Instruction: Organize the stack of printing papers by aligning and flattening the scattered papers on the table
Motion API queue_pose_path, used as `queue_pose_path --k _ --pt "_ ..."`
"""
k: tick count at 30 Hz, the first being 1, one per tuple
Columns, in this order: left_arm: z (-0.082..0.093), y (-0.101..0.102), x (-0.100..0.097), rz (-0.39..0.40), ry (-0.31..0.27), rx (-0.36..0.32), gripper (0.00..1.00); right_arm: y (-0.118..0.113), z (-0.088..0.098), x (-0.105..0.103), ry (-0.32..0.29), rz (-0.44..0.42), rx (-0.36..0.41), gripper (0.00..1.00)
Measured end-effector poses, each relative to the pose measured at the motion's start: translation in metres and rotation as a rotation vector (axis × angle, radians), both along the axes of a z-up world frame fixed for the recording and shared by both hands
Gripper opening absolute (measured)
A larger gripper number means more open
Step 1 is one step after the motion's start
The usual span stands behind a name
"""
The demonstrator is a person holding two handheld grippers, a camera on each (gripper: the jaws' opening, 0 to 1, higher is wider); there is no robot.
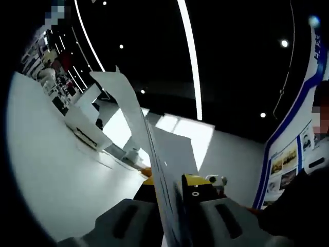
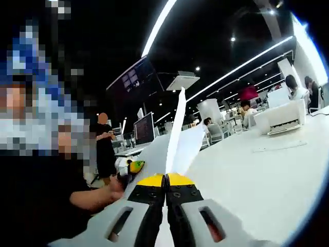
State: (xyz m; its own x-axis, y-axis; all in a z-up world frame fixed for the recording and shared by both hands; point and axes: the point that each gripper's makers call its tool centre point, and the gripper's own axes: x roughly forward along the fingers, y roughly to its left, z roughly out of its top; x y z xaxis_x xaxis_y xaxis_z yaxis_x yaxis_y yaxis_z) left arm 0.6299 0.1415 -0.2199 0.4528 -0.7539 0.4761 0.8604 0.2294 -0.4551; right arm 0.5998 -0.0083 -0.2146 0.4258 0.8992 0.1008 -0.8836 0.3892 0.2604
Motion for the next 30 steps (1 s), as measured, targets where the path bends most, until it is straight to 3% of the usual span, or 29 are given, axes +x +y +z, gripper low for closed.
queue_pose_path --k 5,20,30 --pt "-0.001 0.000 0.001 0.001 0.005 0.001 0.13 0.009 -0.003 -0.002 0.011 0.001 0.013 0.00" --pt "-0.001 0.002 0.003 0.014 0.011 -0.006 0.13 0.028 -0.034 0.009 0.176 -0.135 0.149 0.00" --pt "-0.002 0.003 0.003 0.043 -0.027 0.015 0.07 0.040 -0.042 0.007 0.207 -0.136 0.183 0.00"
